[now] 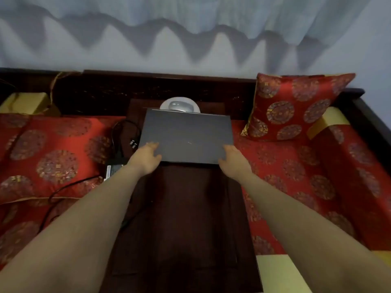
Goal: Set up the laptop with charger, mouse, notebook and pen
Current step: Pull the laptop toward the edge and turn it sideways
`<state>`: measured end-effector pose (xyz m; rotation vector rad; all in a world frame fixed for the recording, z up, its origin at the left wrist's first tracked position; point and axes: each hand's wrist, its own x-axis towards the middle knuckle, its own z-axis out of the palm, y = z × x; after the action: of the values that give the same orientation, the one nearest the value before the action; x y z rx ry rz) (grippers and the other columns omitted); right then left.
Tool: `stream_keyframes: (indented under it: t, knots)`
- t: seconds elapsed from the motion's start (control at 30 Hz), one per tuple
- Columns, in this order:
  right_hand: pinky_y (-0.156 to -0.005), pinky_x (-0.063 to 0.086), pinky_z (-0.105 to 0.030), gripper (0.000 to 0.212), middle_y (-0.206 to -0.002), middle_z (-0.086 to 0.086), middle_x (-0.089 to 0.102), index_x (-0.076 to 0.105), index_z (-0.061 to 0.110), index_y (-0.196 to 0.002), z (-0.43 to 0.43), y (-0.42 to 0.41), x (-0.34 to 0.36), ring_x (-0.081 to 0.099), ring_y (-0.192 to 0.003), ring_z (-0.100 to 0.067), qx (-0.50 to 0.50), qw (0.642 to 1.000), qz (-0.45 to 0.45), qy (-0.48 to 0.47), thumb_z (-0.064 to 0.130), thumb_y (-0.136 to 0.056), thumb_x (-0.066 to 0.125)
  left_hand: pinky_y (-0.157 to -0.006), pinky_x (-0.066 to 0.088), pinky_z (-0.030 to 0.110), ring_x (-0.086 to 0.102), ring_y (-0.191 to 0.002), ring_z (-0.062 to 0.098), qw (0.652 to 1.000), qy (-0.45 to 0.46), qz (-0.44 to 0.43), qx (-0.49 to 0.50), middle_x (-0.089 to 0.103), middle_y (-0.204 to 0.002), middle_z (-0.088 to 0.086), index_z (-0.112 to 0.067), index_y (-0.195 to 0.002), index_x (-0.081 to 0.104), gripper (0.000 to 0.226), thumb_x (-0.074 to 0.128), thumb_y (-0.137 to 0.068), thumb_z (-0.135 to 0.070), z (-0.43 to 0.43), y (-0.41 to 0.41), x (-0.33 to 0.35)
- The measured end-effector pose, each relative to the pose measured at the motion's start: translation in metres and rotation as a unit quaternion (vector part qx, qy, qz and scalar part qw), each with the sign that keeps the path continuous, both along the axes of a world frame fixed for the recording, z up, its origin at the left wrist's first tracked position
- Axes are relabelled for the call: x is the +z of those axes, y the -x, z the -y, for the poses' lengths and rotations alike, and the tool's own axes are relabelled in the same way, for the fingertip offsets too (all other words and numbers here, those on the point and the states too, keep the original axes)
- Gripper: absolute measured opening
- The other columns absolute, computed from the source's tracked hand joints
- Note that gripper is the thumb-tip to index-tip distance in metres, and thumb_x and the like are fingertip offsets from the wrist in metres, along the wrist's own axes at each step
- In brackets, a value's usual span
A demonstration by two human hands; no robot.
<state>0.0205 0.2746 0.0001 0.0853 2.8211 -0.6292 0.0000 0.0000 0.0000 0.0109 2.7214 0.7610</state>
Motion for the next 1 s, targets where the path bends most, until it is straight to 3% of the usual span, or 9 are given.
stream_keyframes:
  t: [0.17, 0.27, 0.37, 0.43, 0.5, 0.57, 0.67, 0.87, 1.0]
  knots:
    - [-0.118, 0.019, -0.047, 0.056, -0.160, -0.006, 0.016, 0.022, 0.013, -0.149, 0.004, 0.016, -0.033, 0.015, -0.146, -0.023, 0.048, 0.996, 0.034, -0.071, 0.032, -0.098, 0.038, -0.120, 0.006, 0.041, -0.003, -0.148, 0.021, 0.991, 0.044, 0.112, -0.053, -0.001, -0.161, 0.008, -0.011, -0.151, 0.007, 0.067, 0.037, -0.098, -0.041, 0.001, 0.010, -0.034]
    - [-0.119, 0.015, -0.046, 0.052, -0.159, -0.002, 0.020, 0.025, 0.016, -0.149, 0.002, 0.008, -0.048, 0.016, -0.146, -0.019, 0.062, 0.992, 0.012, -0.106, 0.033, -0.100, 0.033, -0.114, 0.025, 0.050, 0.016, -0.146, 0.024, 0.995, 0.098, 0.019, -0.014, 0.021, -0.158, 0.009, -0.011, -0.149, 0.023, 0.060, 0.037, -0.097, -0.039, 0.014, 0.020, -0.045]
    - [-0.109, 0.028, -0.044, 0.041, -0.140, -0.004, 0.047, 0.043, 0.015, -0.136, -0.001, 0.015, -0.052, 0.039, -0.131, -0.024, 0.049, 0.990, -0.067, -0.116, 0.032, -0.098, 0.037, -0.104, 0.038, 0.049, 0.040, -0.130, 0.038, 0.995, 0.042, -0.072, 0.050, 0.048, -0.139, 0.022, -0.001, -0.135, 0.043, 0.047, 0.044, -0.094, -0.024, 0.021, 0.045, -0.046]
    - [-0.102, 0.034, -0.045, 0.039, -0.133, -0.007, 0.050, 0.045, 0.013, -0.131, 0.000, 0.029, -0.052, 0.043, -0.123, -0.028, 0.008, 0.989, -0.091, -0.116, 0.031, -0.096, 0.042, -0.096, 0.043, 0.050, 0.047, -0.118, 0.042, 0.995, 0.035, -0.077, 0.058, 0.056, -0.124, 0.026, 0.001, -0.119, 0.051, 0.036, 0.044, -0.091, -0.021, 0.022, 0.064, -0.048]
    - [-0.105, 0.031, -0.049, 0.050, -0.145, -0.012, 0.040, 0.037, 0.010, -0.139, 0.000, 0.045, -0.051, 0.035, -0.130, -0.032, -0.065, 0.990, -0.066, -0.107, 0.032, -0.095, 0.043, -0.089, 0.044, 0.051, 0.046, -0.114, 0.042, 0.994, 0.053, -0.066, 0.076, 0.057, -0.119, 0.025, 0.001, -0.108, 0.051, 0.030, 0.043, -0.090, -0.022, 0.019, 0.079, -0.045]
    - [-0.108, 0.027, -0.051, 0.060, -0.154, -0.013, 0.027, 0.025, 0.009, -0.145, 0.002, 0.063, -0.053, 0.027, -0.136, -0.035, -0.131, 0.988, -0.012, -0.082, 0.035, -0.094, 0.043, -0.094, 0.038, 0.049, 0.040, -0.123, 0.040, 0.989, 0.103, -0.053, 0.089, 0.051, -0.132, 0.022, -0.001, -0.122, 0.047, 0.040, 0.041, -0.092, -0.025, 0.015, 0.094, -0.046]
    - [-0.105, 0.031, -0.052, 0.066, -0.150, -0.019, 0.026, 0.020, 0.007, -0.146, 0.006, 0.080, -0.057, 0.028, -0.132, -0.040, -0.158, 0.986, 0.012, -0.059, 0.035, -0.093, 0.046, -0.103, 0.025, 0.049, 0.026, -0.135, 0.035, 0.981, 0.155, -0.023, 0.113, 0.036, -0.149, 0.016, -0.006, -0.145, 0.027, 0.060, 0.038, -0.092, -0.033, 0.013, 0.112, -0.052]
    - [-0.104, 0.028, -0.052, 0.074, -0.147, -0.020, 0.029, 0.016, 0.005, -0.148, 0.017, 0.109, -0.060, 0.023, -0.133, -0.038, -0.319, 0.947, 0.039, 0.028, 0.039, -0.091, 0.048, -0.108, 0.019, 0.052, 0.035, -0.130, 0.038, 0.972, 0.086, -0.021, 0.218, 0.052, -0.132, 0.022, -0.003, -0.134, 0.035, 0.062, 0.048, -0.085, -0.040, -0.002, 0.132, -0.054]
    - [-0.106, 0.025, -0.052, 0.070, -0.148, -0.016, 0.028, 0.027, 0.003, -0.142, 0.018, 0.127, -0.062, 0.022, -0.134, -0.037, -0.404, 0.912, 0.059, 0.052, 0.044, -0.090, 0.047, -0.109, 0.023, 0.047, 0.042, -0.125, 0.042, 0.957, 0.066, -0.015, 0.281, 0.055, -0.127, 0.026, 0.001, -0.126, 0.038, 0.067, 0.056, -0.081, -0.046, -0.001, 0.143, -0.047]
